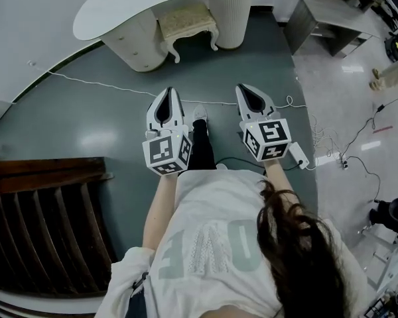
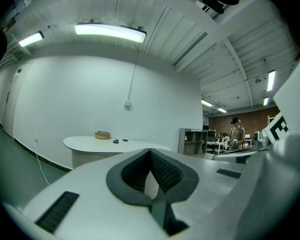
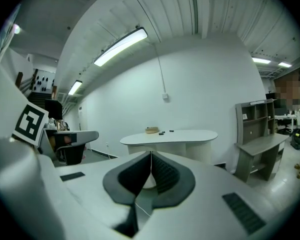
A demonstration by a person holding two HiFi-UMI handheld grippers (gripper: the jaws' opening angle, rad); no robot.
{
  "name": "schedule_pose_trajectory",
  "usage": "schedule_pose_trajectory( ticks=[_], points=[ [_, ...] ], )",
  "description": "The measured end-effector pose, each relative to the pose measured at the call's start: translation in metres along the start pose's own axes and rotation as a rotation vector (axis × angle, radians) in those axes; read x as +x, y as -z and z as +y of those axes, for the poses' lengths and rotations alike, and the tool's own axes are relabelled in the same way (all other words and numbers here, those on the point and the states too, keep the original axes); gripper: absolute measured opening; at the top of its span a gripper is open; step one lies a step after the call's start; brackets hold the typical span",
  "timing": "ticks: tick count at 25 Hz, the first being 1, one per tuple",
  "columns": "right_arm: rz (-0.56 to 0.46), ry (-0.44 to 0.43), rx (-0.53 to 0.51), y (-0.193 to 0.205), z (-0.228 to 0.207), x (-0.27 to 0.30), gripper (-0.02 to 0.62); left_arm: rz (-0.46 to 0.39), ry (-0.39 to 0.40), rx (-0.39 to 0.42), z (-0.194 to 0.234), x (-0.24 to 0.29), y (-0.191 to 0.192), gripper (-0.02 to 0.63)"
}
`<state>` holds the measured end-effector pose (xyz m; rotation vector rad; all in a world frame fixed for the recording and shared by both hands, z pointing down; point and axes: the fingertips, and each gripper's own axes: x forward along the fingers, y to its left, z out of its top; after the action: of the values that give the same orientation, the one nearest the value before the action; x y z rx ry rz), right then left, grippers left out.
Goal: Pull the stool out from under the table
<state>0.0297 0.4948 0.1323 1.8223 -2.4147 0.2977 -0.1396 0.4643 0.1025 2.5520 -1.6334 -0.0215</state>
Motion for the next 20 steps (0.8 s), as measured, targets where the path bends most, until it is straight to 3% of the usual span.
schedule_pose_trajectory(
  ticks=[10, 20],
  points=[
    [0.007, 0.054, -0.020, -0.040, -0.049, 0.115, 0.031, -0.008, 0.003, -0.032, 0.056, 0.134, -0.019, 0.028],
    [0.010, 0.044, -0.052, -0.094, -0.065, 0.296, 0.031, 0.004, -0.009, -0.049, 0.157, 0.284, -0.035, 0.028]
  ],
)
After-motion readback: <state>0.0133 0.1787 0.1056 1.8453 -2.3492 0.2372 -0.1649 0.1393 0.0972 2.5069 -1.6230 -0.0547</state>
